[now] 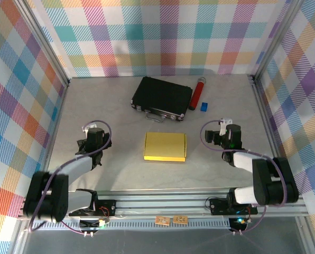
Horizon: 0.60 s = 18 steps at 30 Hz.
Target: Fold the paper box
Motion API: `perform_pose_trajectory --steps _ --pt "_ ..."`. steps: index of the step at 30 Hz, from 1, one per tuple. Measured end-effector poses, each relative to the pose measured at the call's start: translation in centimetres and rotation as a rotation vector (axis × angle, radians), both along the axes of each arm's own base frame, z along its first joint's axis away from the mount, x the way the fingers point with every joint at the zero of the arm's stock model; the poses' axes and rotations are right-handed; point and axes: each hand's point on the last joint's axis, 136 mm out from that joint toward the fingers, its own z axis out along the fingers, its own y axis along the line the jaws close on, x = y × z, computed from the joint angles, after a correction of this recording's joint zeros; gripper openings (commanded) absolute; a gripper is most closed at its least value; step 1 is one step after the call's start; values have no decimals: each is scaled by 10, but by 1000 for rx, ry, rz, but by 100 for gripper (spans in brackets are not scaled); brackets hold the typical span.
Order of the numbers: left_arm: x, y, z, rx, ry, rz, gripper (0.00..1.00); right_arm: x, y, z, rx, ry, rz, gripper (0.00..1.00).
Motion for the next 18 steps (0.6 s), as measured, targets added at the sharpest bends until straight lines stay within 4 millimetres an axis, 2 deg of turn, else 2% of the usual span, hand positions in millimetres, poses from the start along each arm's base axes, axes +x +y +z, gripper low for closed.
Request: perform_pose_trajectory --steps 3,7,9,13,18 --pt "22 -5 -8 -23 -42 -50 100 17 -2 2 41 -65 23 99" --pt "49 -12 -12 -42 -154 -106 100 20 -2 3 55 -99 37 99" --pt "47 -16 -17 -46 -151 -129 100 24 -2 8 55 -116 36 99" --pt "55 -18 -5 -45 -210 -144 100 31 -2 17 57 -140 35 99" --pt "60 -19 3 -47 -246 -149 100 32 -2 18 58 -143 35 99"
